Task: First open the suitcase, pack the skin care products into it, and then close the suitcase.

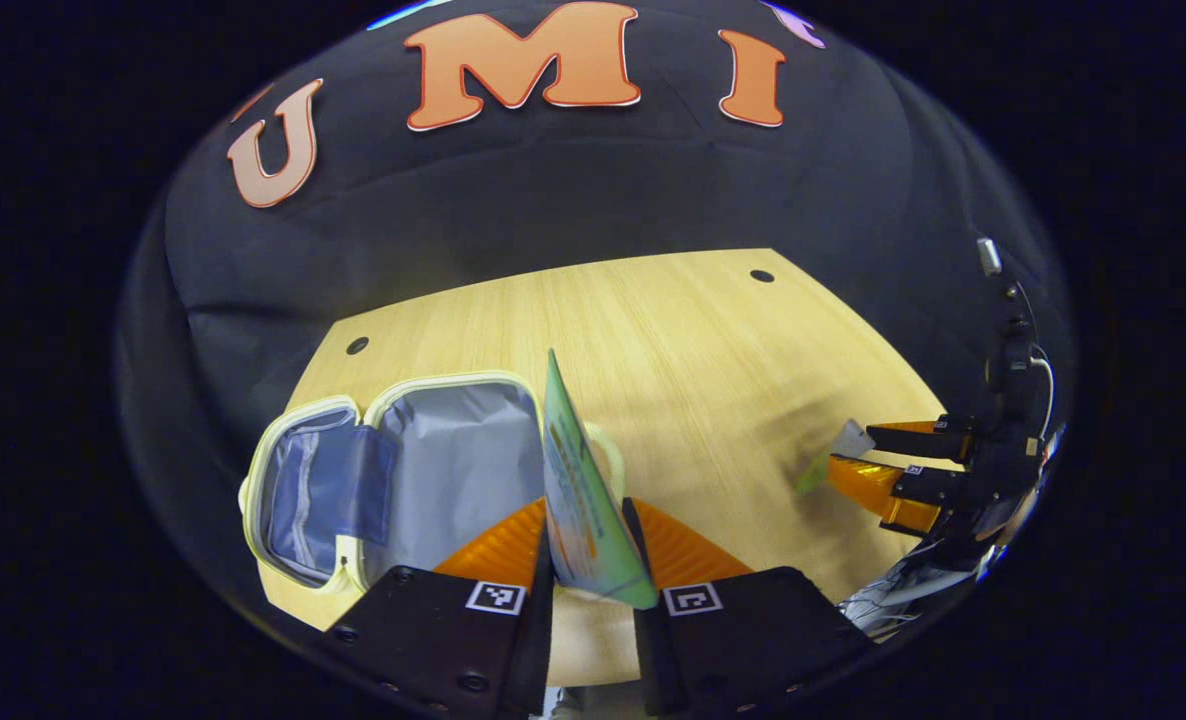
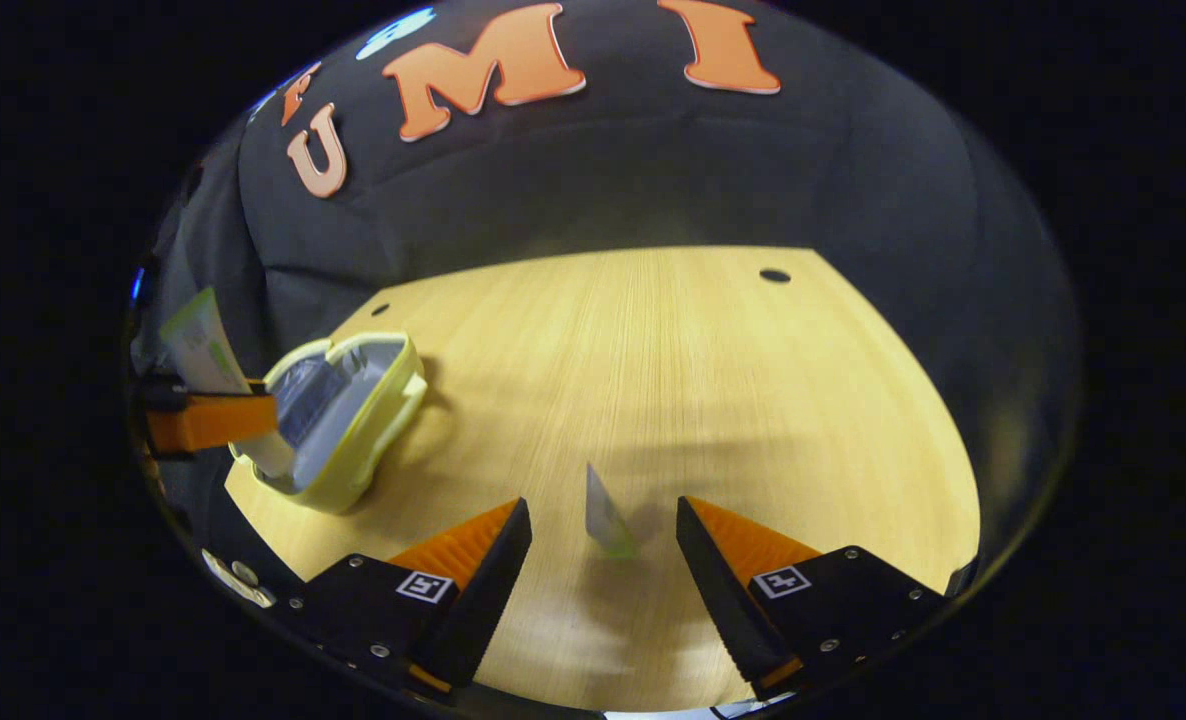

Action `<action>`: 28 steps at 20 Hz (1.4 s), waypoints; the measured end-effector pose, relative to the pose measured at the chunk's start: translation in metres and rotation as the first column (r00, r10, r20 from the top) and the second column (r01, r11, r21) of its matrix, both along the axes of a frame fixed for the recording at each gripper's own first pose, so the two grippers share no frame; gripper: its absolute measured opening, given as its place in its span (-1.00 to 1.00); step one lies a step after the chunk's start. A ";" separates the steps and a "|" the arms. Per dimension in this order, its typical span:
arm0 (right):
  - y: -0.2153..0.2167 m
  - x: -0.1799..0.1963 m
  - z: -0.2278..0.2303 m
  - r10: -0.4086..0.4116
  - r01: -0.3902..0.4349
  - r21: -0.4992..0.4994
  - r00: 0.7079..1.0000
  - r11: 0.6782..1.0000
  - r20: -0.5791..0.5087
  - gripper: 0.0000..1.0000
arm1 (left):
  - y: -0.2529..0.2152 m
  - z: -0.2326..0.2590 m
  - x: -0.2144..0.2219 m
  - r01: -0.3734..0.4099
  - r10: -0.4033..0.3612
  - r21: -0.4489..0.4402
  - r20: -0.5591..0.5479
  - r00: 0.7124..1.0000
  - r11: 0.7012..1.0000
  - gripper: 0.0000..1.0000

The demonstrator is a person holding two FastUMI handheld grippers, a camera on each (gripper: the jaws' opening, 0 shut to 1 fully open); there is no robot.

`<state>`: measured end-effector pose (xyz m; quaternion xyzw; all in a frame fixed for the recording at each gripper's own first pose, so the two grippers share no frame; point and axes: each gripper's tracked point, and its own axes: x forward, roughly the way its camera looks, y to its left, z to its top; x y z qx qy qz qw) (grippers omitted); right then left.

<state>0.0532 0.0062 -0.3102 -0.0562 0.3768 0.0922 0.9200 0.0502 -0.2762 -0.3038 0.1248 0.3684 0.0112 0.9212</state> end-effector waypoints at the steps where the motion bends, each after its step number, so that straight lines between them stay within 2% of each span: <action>1: -0.002 0.001 -0.008 -0.005 0.005 -0.007 1.000 1.000 -0.013 0.79 | 0.008 -0.002 -0.004 -0.010 0.010 0.009 -0.003 1.000 1.000 -0.29; 2: -0.005 0.002 -0.014 -0.006 0.005 -0.019 1.000 1.000 -0.028 0.66 | 0.015 -0.003 -0.007 -0.026 0.026 0.004 -0.009 1.000 1.000 -0.29; 3: -0.006 0.003 -0.019 -0.002 0.001 -0.031 0.999 1.000 -0.038 0.41 | 0.021 -0.005 -0.011 -0.046 0.046 -0.010 -0.017 0.999 0.999 -0.29; 5: -0.004 0.007 -0.025 0.015 -0.017 -0.044 0.999 0.999 -0.047 0.23 | 0.028 -0.007 -0.016 -0.083 0.082 -0.033 -0.031 0.996 0.996 -0.31; 8: 0.000 0.011 -0.033 0.033 -0.037 -0.052 0.997 0.998 -0.073 0.22 | 0.037 -0.007 -0.019 -0.106 0.104 -0.033 -0.043 0.994 0.994 -0.29; 9: -0.001 0.009 -0.039 0.036 -0.042 -0.065 0.995 0.997 -0.090 0.15 | 0.040 -0.009 -0.020 -0.111 0.110 -0.036 -0.048 0.993 0.993 -0.29; 11: -0.002 0.009 -0.041 0.048 -0.058 -0.088 0.993 0.994 -0.105 -0.22 | 0.046 -0.009 -0.020 -0.122 0.120 -0.037 -0.057 0.991 0.992 -0.29; 13: -0.003 0.009 -0.043 0.060 -0.076 -0.131 0.991 0.989 -0.116 -0.39 | 0.053 -0.008 -0.019 -0.126 0.123 -0.033 -0.064 0.990 0.992 -0.29; 15: 0.004 0.005 -0.036 0.079 -0.095 -0.128 0.989 0.987 -0.126 -0.43 | 0.059 -0.002 -0.017 -0.121 0.119 -0.031 -0.064 0.991 0.992 -0.28; 21: 0.059 -0.005 -0.005 0.113 -0.113 0.012 0.983 0.994 -0.145 -0.43 | 0.097 0.016 -0.004 -0.138 0.134 -0.046 -0.087 0.987 0.989 -0.29; 24: 0.082 -0.006 0.011 0.134 -0.132 0.027 0.983 0.991 -0.121 -0.43 | 0.117 0.007 0.001 -0.130 0.116 -0.067 -0.182 0.977 0.989 -0.29; 28: 0.105 -0.016 0.020 0.124 -0.119 0.047 0.984 0.992 -0.124 -0.43 | 0.132 -0.018 0.007 -0.133 0.083 -0.127 -0.338 0.937 0.983 -0.29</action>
